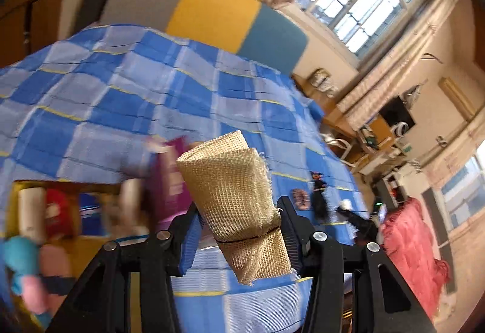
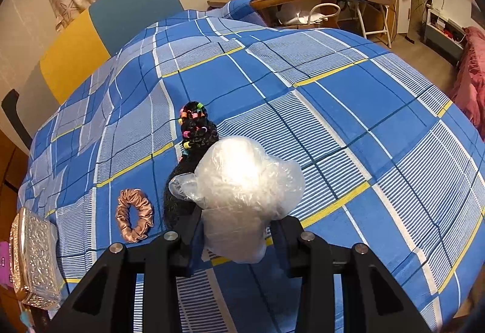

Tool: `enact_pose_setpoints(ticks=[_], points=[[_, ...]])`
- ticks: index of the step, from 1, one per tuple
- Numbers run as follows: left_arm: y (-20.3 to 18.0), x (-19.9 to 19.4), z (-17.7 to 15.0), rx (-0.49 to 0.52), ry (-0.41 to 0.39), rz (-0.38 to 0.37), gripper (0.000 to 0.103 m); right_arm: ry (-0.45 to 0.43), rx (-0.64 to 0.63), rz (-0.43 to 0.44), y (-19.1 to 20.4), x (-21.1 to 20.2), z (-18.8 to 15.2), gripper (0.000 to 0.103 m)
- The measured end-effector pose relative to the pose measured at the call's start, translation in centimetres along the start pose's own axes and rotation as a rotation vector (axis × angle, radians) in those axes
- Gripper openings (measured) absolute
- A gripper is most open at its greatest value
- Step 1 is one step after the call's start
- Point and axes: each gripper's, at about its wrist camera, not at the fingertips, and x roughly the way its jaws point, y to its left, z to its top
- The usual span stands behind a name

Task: Organize soft objects
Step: 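Carry the beige woven roll into the gold tray and open the left tool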

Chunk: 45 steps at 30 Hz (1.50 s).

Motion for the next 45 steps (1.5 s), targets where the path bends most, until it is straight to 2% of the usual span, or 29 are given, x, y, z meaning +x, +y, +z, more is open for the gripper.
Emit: enact_pose_setpoints(ticks=[6, 11, 12, 15, 19, 22, 27, 32, 35, 38, 41, 45], points=[[6.1, -0.3, -2.6, -0.039, 0.076, 0.094, 0.049, 0.0, -0.006, -0.005, 0.1, 0.0, 0.0, 0.038], [10.7, 1.9, -5.1, -0.084, 0.197, 0.171, 0.049, 0.007, -0.009, -0.013, 0.1, 0.2, -0.1, 0.038], [11.9, 2.5, -5.7, -0.096, 0.218, 0.214, 0.049, 0.006, -0.011, -0.016, 0.1, 0.1, -0.1, 0.038], [13.8, 4.1, -6.9, -0.069, 0.27, 0.294, 0.049, 0.003, -0.023, -0.032, 0.3, 0.1, -0.2, 0.038], [16.1, 5.5, -8.0, -0.086, 0.317, 0.332, 0.049, 0.005, -0.035, -0.043, 0.5, 0.2, -0.2, 0.038], [16.3, 6.2, -8.5, -0.044, 0.339, 0.376, 0.052, 0.002, -0.043, -0.047, 0.6, 0.2, -0.2, 0.038], [16.0, 5.3, -8.5, -0.051, 0.298, 0.393, 0.079, -0.003, -0.049, -0.052, 0.7, 0.2, -0.2, 0.038], [15.2, 2.8, -8.7, -0.079, 0.189, 0.374, 0.081, -0.054, -0.068, -0.053, 1.1, -0.6, 0.0, 0.038], [15.0, 1.4, -9.3, -0.118, 0.121, 0.366, 0.087, -0.106, -0.084, -0.025, 1.5, -1.7, 0.1, 0.038], [14.6, 0.6, -10.2, -0.131, 0.074, 0.358, 0.087, -0.131, -0.088, 0.01, 2.2, -2.8, 0.1, 0.038], [13.7, 0.3, -10.6, -0.13, 0.051, 0.346, 0.087, -0.135, -0.075, 0.061, 3.1, -4.2, 0.1, 0.038], [13.4, 0.9, -10.8, -0.112, 0.045, 0.328, 0.089, -0.163, -0.12, 0.12, 5.8, -7.3, -0.1, 0.038]])
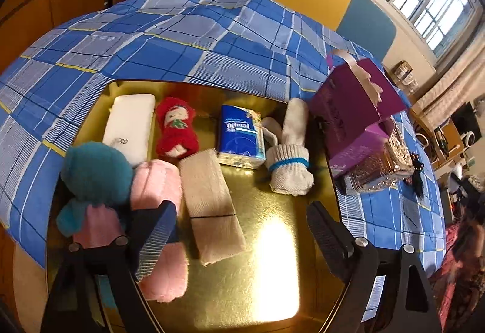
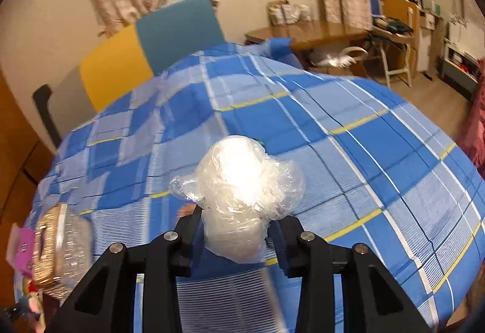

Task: Organize soft objects
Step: 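Carry the beige woven roll into the gold tray and open the left tool, then lower the white plastic bundle into the gold tray and open the right tool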

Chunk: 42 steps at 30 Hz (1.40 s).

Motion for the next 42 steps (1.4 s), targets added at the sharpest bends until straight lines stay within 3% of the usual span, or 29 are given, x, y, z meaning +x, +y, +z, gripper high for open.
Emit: enact_pose_setpoints(ticks=[7, 13, 20, 26, 32, 37, 42], points=[[-0.9, -0.4, -0.8, 0.049, -0.036, -0.015, 0.089, -0.043, -0.112, 0.117, 7.0, -4.8, 0.3, 0.038], [-0.5, -1.2, -1.0, 0.051, -0.07, -0.025, 0.09, -0.05, -0.238, 0.256, 14.6, -8.4, -1.4, 0.038], [1.1, -2.2, -1.2, 0.029, -0.118, -0.008, 0.093, 0.022, -0.39, 0.418, 23.9, -10.4, -6.4, 0.038], [3.3, -2.9, -1.1, -0.033, -0.153, 0.015, 0.094, 0.152, -0.535, 0.55, 31.8, -9.8, -12.6, 0.038], [5.4, -3.5, -1.1, -0.082, -0.174, 0.048, 0.096, 0.309, -0.648, 0.576, 37.6, -6.4, -19.2, 0.038], [6.8, -3.6, -1.4, -0.124, -0.171, 0.042, 0.096, 0.427, -0.74, 0.521, 40.8, -2.9, -23.7, 0.038], [8.0, -3.8, -1.7, -0.159, -0.17, 0.042, 0.096, 0.484, -0.806, 0.477, 42.7, -1.0, -26.1, 0.039]])
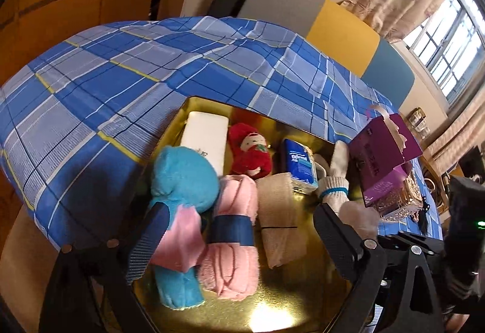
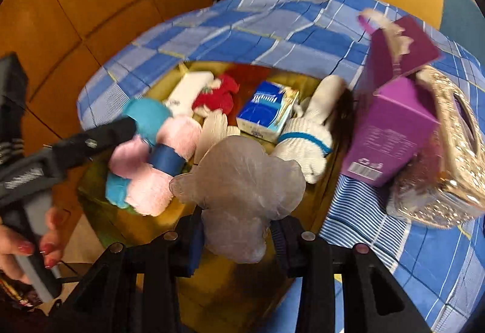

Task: Organize soft objects
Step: 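Lower the white plastic bundle into the gold tray and open the right tool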

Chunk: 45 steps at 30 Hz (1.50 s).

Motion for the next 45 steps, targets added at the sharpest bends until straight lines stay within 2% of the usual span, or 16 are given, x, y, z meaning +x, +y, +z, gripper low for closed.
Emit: enact_pose_setpoints(ticks=[5, 8, 10, 13, 18, 26, 32, 36, 45], points=[[0.6, -0.1, 0.0, -0.022, -0.002, -0.003, 0.096, 0.051, -0.009, -0.051, 0.1, 2.3, 0.7, 0.041], [0.7, 0.0, 0.0, -0.025, 0.002, -0.009, 0.096, 0.053, -0.012, -0.055, 0.3, 2.9, 1.0, 0.047], [0.7, 0.0, 0.0, -0.027, 0.0, -0.01, 0.096, 0.041, -0.026, -0.066, 0.7, 2.8, 1.1, 0.058], [0.7, 0.0, -0.1, -0.026, 0.004, -0.012, 0.096, 0.019, -0.05, -0.082, 1.2, 1.9, 1.2, 0.061], [0.4, 0.0, -0.2, -0.025, 0.005, -0.012, 0.096, -0.06, -0.047, -0.107, 1.2, -0.6, 1.2, 0.061], [-0.9, 0.3, -1.0, 0.015, 0.025, -0.038, 0.096, -0.172, 0.036, -0.041, -0.4, -5.4, -0.3, 0.061], [-2.5, 0.1, -1.9, 0.056, 0.03, -0.076, 0.096, -0.194, 0.092, -0.035, -1.7, -7.1, -2.0, 0.061], [-4.4, -0.3, -2.7, 0.097, 0.037, -0.147, 0.099, -0.188, 0.131, -0.065, -3.3, -7.7, -3.4, 0.061], [-9.9, -0.9, -4.6, 0.247, 0.048, -0.182, 0.101, -0.167, 0.273, -0.145, -9.6, -8.8, -7.5, 0.061]])
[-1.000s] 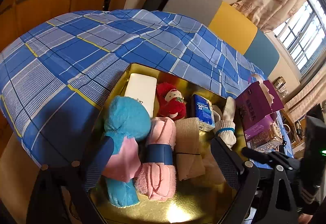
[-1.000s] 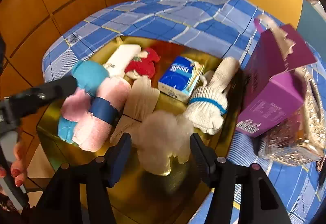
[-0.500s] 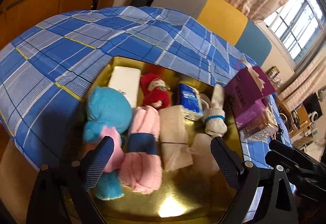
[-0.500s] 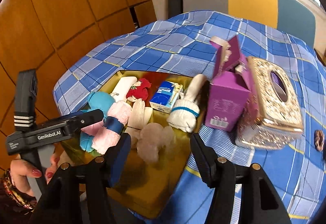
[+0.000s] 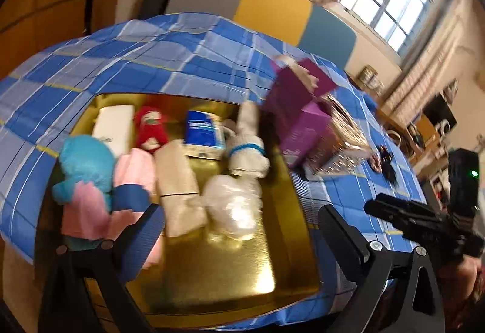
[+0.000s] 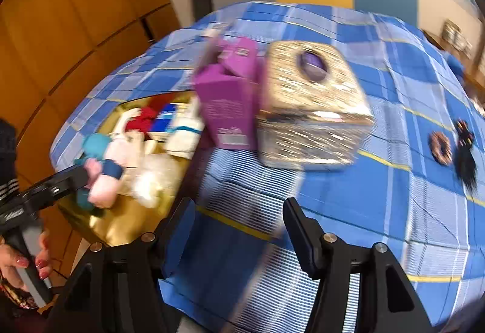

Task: Organize soft objects
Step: 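Lower the white plastic bundle into the gold tray and open the right tool, then move the right tool to the black beaded hair tie and grasp it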

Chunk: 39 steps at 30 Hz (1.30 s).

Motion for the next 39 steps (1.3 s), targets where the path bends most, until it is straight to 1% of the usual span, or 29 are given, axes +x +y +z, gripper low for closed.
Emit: enact_pose_setpoints(ticks=[3, 7, 9, 13, 15, 20, 22, 24, 27, 28, 31, 34, 36, 39], points=[[-2.1, 0.4, -0.1, 0.051, 0.018, -0.016, 0.102, 0.002, 0.05, -0.033, -2.6, -0.4, -0.8, 0.061], [-5.6, 0.9, -0.5, 0.129, 0.037, -0.045, 0.102, 0.01, 0.127, -0.099, -6.5, -0.7, -1.6, 0.061], [-7.3, 1.3, -0.8, 0.165, 0.05, -0.057, 0.102, 0.017, 0.177, -0.133, -8.8, -0.9, -2.0, 0.061], [-11.1, 2.7, -1.4, 0.245, 0.088, -0.085, 0.102, 0.038, 0.317, -0.186, -14.1, -1.1, -3.1, 0.061], [-13.0, 3.5, -1.7, 0.281, 0.107, -0.101, 0.102, 0.042, 0.357, -0.225, -16.3, -1.4, -3.6, 0.061], [-17.6, 5.8, -2.1, 0.341, 0.161, -0.14, 0.102, 0.017, 0.434, -0.301, -21.7, -2.7, -4.3, 0.061], [-18.8, 6.4, -2.1, 0.353, 0.168, -0.153, 0.102, -0.002, 0.447, -0.322, -23.5, -3.4, -4.1, 0.061], [-20.0, 7.1, -2.2, 0.363, 0.175, -0.161, 0.102, -0.024, 0.445, -0.354, -25.3, -3.9, -3.5, 0.061], [-21.1, 8.1, -2.4, 0.366, 0.197, -0.16, 0.102, -0.076, 0.421, -0.422, -28.3, -4.8, -1.6, 0.062], [-21.3, 8.5, -2.5, 0.364, 0.206, -0.156, 0.102, -0.096, 0.408, -0.456, -29.6, -4.9, -0.6, 0.062], [-21.9, 9.2, -2.6, 0.371, 0.223, -0.151, 0.102, -0.132, 0.399, -0.506, -33.1, -4.8, 2.4, 0.062], [-22.3, 9.6, -2.8, 0.37, 0.225, -0.139, 0.102, -0.148, 0.461, -0.511, -37.4, -3.8, 5.2, 0.062], [-22.5, 10.3, -2.8, 0.362, 0.239, -0.135, 0.102, -0.134, 0.506, -0.506, -39.5, -2.4, 6.3, 0.062], [-22.6, 11.2, -2.8, 0.353, 0.257, -0.128, 0.102, -0.104, 0.541, -0.504, -41.3, -0.2, 6.9, 0.062]])
